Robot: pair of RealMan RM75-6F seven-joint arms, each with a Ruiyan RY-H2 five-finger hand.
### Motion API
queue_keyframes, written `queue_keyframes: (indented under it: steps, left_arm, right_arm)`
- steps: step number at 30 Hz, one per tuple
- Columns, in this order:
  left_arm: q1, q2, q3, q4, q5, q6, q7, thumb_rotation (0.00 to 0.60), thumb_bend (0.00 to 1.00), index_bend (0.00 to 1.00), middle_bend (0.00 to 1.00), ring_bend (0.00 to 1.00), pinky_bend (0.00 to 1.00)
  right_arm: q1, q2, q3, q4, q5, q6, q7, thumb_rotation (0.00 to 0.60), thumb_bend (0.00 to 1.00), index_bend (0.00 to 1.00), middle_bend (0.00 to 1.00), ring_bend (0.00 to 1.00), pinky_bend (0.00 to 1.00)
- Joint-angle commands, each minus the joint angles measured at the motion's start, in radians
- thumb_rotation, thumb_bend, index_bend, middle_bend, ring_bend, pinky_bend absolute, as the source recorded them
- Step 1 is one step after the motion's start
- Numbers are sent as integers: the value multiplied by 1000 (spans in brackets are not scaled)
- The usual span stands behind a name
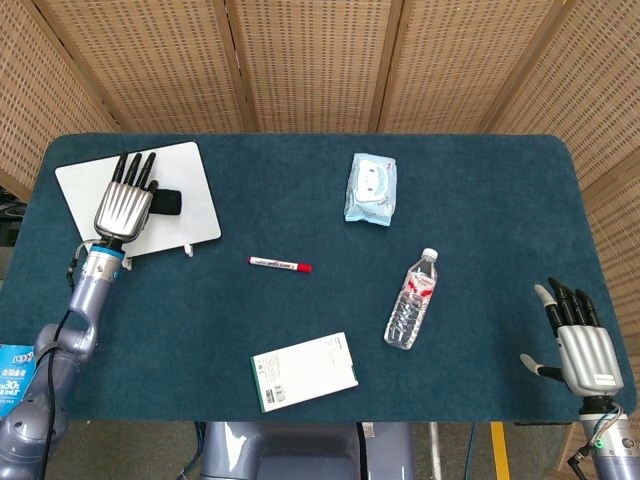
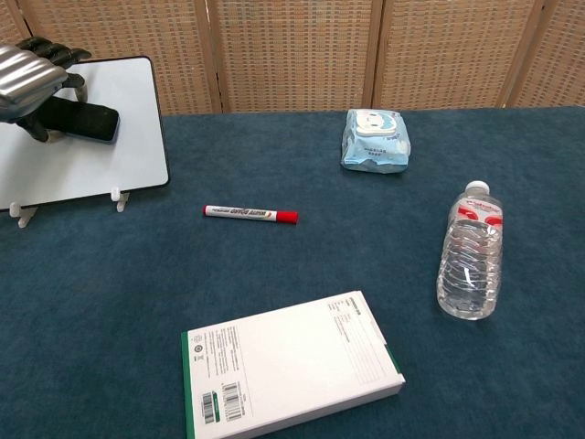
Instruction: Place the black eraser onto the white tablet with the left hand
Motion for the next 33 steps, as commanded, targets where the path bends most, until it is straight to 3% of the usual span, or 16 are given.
queue_keyframes:
  steps: [1, 25, 30, 33]
  left_arm:
    - [0, -3, 0, 4, 1, -5, 1, 600, 267, 420, 0, 0, 0]
    - [8, -9, 0, 14, 11, -15, 31, 600, 171, 366, 0, 0, 0]
    - [9, -2, -2, 11, 11, -8, 27, 600, 146, 306, 0, 0, 0]
    - [11, 8, -4, 3, 10, -2, 8, 600, 70, 224, 0, 0, 0]
  right_arm:
    - [1, 0, 0, 0, 1, -2, 0, 600, 53, 28, 0, 0, 0]
    - [-6, -1, -1, 0, -16, 24, 14, 600, 53, 28, 0, 0, 0]
    - [-6, -1, -2, 0, -20, 25, 15, 600, 53, 28, 0, 0, 0]
    - [-5, -2, -2, 2, -19, 23, 18, 600, 53, 28, 0, 0, 0]
